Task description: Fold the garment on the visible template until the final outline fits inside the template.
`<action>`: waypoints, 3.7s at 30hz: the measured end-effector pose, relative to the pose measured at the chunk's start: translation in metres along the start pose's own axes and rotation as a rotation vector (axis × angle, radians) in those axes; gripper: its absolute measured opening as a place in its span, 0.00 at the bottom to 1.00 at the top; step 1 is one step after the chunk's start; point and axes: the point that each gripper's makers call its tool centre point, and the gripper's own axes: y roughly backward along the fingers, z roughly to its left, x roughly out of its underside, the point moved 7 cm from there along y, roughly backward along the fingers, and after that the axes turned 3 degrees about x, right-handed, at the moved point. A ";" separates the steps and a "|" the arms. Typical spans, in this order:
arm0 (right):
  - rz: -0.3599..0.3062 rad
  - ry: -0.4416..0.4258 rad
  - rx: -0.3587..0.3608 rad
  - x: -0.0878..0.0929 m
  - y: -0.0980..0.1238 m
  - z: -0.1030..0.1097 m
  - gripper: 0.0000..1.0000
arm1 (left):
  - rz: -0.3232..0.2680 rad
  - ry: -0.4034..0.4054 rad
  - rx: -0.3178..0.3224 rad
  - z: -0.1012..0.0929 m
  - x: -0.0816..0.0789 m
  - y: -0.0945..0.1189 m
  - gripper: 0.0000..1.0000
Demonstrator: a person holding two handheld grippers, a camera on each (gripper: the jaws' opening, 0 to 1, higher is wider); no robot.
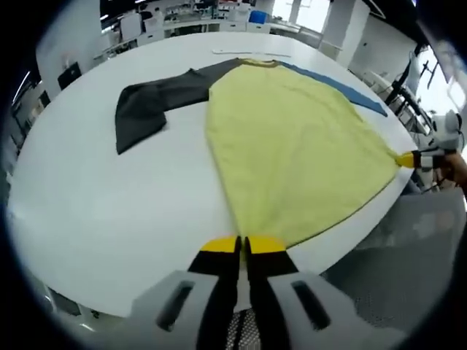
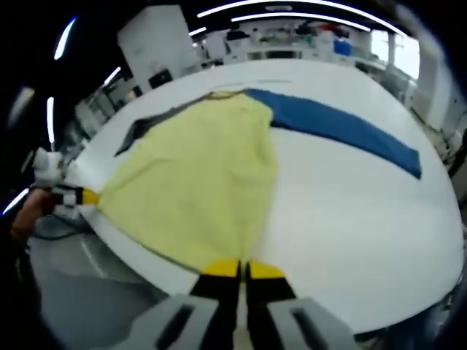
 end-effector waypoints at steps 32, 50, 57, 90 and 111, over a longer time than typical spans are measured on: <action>-0.052 0.070 -0.022 -0.007 0.010 -0.004 0.25 | -0.075 -0.054 0.013 -0.004 0.006 0.005 0.32; -0.283 0.204 -0.099 -0.061 0.012 -0.011 0.71 | -0.291 -0.111 0.068 0.009 -0.022 0.015 0.78; -0.318 0.277 -0.116 -0.091 0.000 -0.028 0.68 | -0.303 -0.128 0.078 0.010 -0.027 0.016 0.93; -0.251 0.570 -0.091 -0.167 -0.087 -0.070 0.26 | -0.384 -0.135 0.040 0.002 -0.042 0.029 0.85; -0.175 0.748 -0.131 -0.170 -0.113 -0.053 0.02 | -0.389 -0.110 0.033 0.002 -0.041 0.030 0.76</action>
